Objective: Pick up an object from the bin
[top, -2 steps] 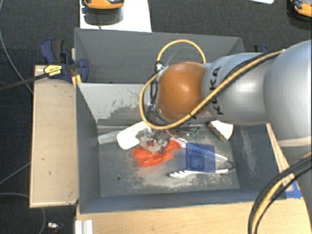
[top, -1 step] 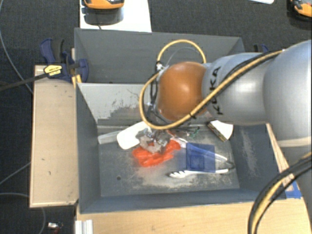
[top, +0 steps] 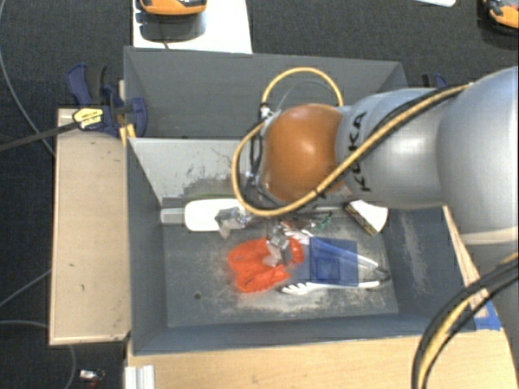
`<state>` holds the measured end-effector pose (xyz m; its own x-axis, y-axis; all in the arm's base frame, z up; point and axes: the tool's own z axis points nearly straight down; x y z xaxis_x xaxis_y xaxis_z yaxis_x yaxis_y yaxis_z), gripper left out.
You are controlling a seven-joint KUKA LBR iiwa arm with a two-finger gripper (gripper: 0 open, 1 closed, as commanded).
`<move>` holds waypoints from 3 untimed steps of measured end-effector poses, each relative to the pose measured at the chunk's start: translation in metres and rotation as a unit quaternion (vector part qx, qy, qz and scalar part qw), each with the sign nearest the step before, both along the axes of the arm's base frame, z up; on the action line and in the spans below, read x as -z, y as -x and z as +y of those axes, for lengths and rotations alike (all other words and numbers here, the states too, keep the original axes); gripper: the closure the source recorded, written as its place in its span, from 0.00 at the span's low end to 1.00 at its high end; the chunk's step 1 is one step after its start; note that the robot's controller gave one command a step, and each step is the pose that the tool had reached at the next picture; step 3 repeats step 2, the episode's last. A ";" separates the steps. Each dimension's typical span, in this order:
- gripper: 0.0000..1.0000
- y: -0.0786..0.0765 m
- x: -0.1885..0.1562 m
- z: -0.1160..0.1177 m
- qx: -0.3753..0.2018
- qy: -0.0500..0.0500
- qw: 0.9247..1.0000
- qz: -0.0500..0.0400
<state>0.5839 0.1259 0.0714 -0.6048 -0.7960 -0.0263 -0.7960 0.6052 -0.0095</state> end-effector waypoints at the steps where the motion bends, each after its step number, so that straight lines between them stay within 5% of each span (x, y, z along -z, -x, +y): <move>1: 1.00 0.000 -0.001 0.000 0.001 0.000 1.000 0.000; 3: 1.00 0.000 -0.001 0.000 0.001 0.000 1.000 0.000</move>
Offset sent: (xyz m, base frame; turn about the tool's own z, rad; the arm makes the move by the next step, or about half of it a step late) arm 0.0000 0.0000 0.0000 0.0000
